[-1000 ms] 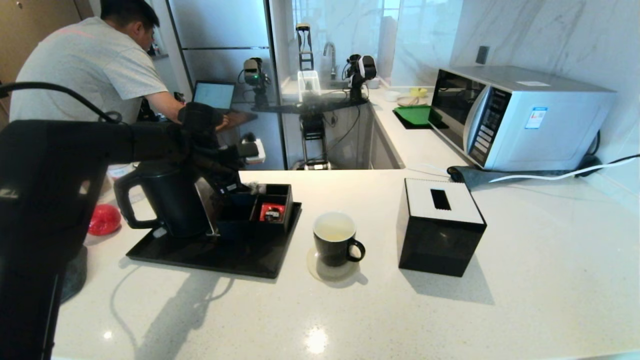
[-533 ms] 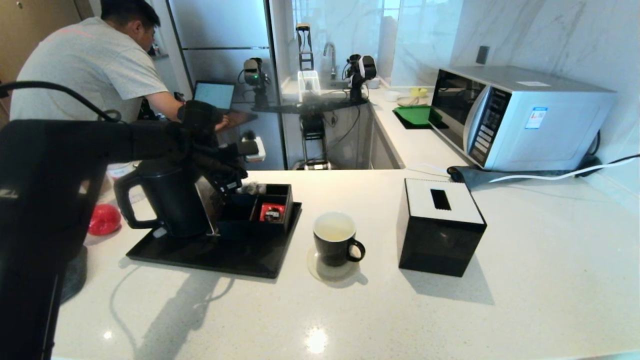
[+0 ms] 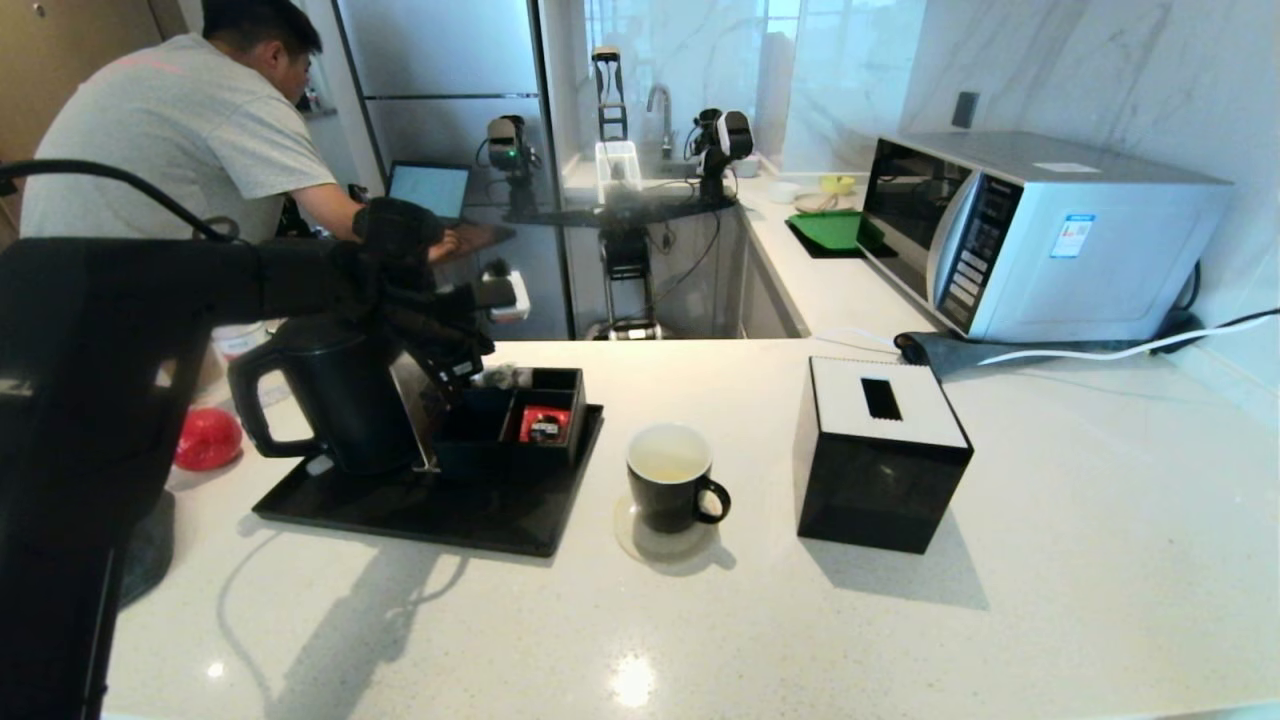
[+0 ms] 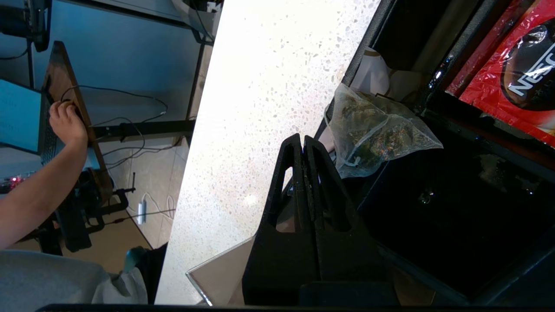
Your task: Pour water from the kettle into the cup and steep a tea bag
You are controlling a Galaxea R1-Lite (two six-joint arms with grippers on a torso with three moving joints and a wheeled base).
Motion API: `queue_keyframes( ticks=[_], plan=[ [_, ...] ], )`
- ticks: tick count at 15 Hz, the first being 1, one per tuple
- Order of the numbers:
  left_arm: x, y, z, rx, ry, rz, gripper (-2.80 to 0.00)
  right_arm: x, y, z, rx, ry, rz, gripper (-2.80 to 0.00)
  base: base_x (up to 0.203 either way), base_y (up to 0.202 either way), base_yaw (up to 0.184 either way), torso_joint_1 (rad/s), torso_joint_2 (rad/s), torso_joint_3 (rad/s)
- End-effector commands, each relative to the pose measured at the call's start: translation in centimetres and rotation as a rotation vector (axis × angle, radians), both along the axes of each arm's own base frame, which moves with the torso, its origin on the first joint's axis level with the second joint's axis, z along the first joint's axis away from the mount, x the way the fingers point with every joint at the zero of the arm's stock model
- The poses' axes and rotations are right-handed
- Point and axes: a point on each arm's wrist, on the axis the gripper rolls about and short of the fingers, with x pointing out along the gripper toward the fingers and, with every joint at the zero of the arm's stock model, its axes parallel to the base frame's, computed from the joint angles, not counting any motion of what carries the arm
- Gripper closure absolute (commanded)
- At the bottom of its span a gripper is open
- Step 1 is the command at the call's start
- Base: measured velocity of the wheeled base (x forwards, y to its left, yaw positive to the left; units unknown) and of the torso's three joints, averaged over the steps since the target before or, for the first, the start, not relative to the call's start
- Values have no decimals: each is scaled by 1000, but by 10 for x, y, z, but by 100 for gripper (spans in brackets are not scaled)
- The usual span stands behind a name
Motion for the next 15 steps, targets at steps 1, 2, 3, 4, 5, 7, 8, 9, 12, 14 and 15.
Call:
queue_keyframes(
  ticks=[1, 2, 3, 4, 5, 7, 8, 9, 12, 14, 15],
  plan=[
    [-2, 0, 4, 4, -6, -3, 0, 0, 0, 0, 0, 1, 1, 0, 0, 0, 0, 0, 0, 0],
    [-2, 0, 4, 6, -5, -4, 0, 0, 0, 0, 0, 1, 1, 0, 0, 0, 0, 0, 0, 0],
    [-3, 0, 4, 5, -2, -6, 0, 0, 0, 0, 0, 1, 1, 0, 0, 0, 0, 0, 0, 0],
    [-4, 0, 5, 6, 2, -5, 0, 0, 0, 0, 0, 1, 1, 0, 0, 0, 0, 0, 0, 0],
    [-5, 1, 6, 7, 9, -4, 0, 0, 0, 0, 0, 1, 1, 0, 0, 0, 0, 0, 0, 0],
    [-6, 1, 6, 9, 13, -5, -280, 0, 0, 0, 0, 1, 1, 0, 0, 0, 0, 0, 0, 0],
    [-6, 1, 8, 7, 10, -6, -280, 0, 0, 0, 0, 1, 1, 0, 0, 0, 0, 0, 0, 0],
    [-6, 1, 8, 7, 9, -6, -280, 0, 0, 0, 0, 1, 1, 0, 0, 0, 0, 0, 0, 0],
    [-7, 0, 9, 7, 9, -7, -280, 0, 0, 0, 0, 1, 1, 0, 0, 0, 0, 0, 0, 0],
    [-8, 0, 9, 12, 20, -9, -280, 0, 0, 0, 0, 1, 1, 0, 0, 0, 0, 0, 0, 0],
    [-10, 1, 9, 16, 35, -11, -280, 0, 0, 0, 0, 1, 1, 0, 0, 0, 0, 0, 0, 0]
  ],
)
